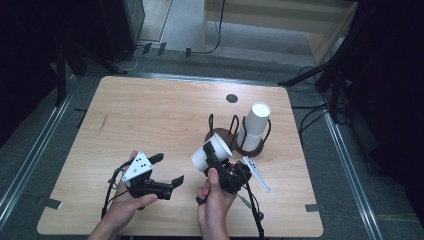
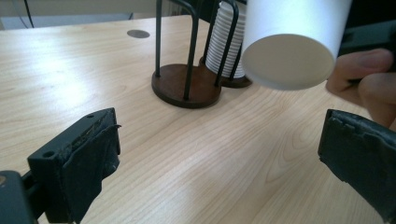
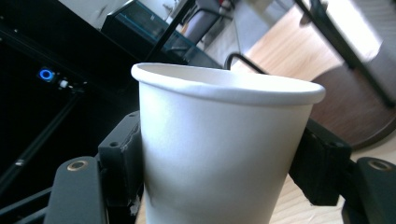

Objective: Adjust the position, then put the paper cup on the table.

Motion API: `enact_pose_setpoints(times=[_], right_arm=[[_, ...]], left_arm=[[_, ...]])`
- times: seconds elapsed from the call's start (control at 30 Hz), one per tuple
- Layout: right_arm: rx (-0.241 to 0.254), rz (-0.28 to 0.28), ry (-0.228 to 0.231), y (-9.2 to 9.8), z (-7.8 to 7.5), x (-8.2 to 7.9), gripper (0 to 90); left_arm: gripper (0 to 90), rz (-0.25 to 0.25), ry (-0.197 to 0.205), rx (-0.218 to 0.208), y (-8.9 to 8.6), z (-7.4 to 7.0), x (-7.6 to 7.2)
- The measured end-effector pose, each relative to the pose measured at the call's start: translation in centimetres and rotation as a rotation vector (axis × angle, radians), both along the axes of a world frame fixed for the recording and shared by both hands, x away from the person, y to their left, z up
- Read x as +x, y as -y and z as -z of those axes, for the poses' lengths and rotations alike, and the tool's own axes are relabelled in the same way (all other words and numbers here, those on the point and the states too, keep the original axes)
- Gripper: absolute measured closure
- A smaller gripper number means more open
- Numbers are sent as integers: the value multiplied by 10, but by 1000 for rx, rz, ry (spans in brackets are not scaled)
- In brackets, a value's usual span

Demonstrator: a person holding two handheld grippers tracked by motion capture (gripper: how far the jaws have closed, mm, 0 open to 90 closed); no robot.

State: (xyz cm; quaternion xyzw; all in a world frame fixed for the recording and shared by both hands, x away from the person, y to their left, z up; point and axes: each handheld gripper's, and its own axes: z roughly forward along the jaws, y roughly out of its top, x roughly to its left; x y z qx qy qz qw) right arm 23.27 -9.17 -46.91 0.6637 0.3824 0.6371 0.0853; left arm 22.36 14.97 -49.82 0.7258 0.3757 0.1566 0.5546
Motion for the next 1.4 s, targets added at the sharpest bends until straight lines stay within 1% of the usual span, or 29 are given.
enact_pose_setpoints(times=[0.03,0.07,0.1,0.13,0.23,0.33,0.43,0.47,0.5,0.53,0.63,0.67,0.7,0.73,0.77,0.8,0.9,0.93,0.97,1.03,1.07,1.1,1.13,1.17,1.27,1.3,1.33,1.37,1.4], right_arm=[[-46,18,24,0,-3,-3,283],[-46,18,24,0,-3,-3,283],[-74,26,37,2,-5,-5,283],[-74,26,37,2,-5,-5,283],[-143,49,72,3,-10,-7,282],[-239,91,85,4,-14,-9,277],[-273,115,108,5,-18,-10,276],[-273,115,108,5,-18,-10,276],[-302,122,118,6,-20,-10,275],[-302,122,118,6,-20,-10,275],[-365,119,142,9,-22,-9,271],[-365,119,142,9,-22,-9,271],[-405,109,153,9,-23,-8,270],[-405,109,153,9,-23,-8,270],[-443,107,165,10,-22,-8,270],[-443,107,165,10,-22,-8,270],[-497,99,188,12,-22,-9,267],[-497,99,188,12,-22,-9,267],[-522,96,191,14,-21,-9,262],[-530,93,194,15,-20,-9,261],[-557,88,198,18,-20,-8,260],[-557,88,198,18,-20,-8,260],[-582,84,201,23,-18,-7,260],[-587,84,200,25,-18,-7,260],[-626,89,207,34,-15,-7,260],[-636,89,207,37,-13,-7,260],[-636,89,207,37,-13,-7,260],[-648,85,211,43,-10,-7,262],[-663,84,216,46,-8,-7,262]], left_arm=[[0,4,-8,-3,-1,0,0],[0,4,-8,-3,-1,0,0],[0,9,-12,-4,-2,-1,1],[0,9,-12,-4,-2,-1,1],[0,11,-13,-14,-4,-1,2],[0,12,-19,-11,-5,0,2],[0,4,-23,-15,-8,0,3],[0,4,-23,-15,-8,0,3],[0,1,-22,-12,-10,0,3],[0,1,-22,-12,-10,0,3],[0,-4,-28,-9,-13,2,3],[0,-4,-28,-9,-13,2,3],[0,-6,-30,-5,-13,3,2],[0,-7,-31,-3,-14,3,2],[0,-15,-33,1,-16,4,2],[0,-15,-33,1,-16,4,2],[0,-40,-30,1,-22,3,4],[0,-40,-30,1,-22,3,4],[0,-50,-29,-1,-25,2,4],[0,-55,-27,2,-26,2,4],[0,-65,-30,5,-30,2,4],[0,-65,-30,5,-30,2,4],[0,-72,-39,15,-34,3,5],[0,-79,-38,18,-37,3,5],[0,-94,-39,15,-43,4,5],[0,-113,-40,6,-51,4,5],[0,-113,-40,6,-51,4,5],[0,-130,-39,2,-57,5,3],[0,-130,-39,2,-57,5,3]])
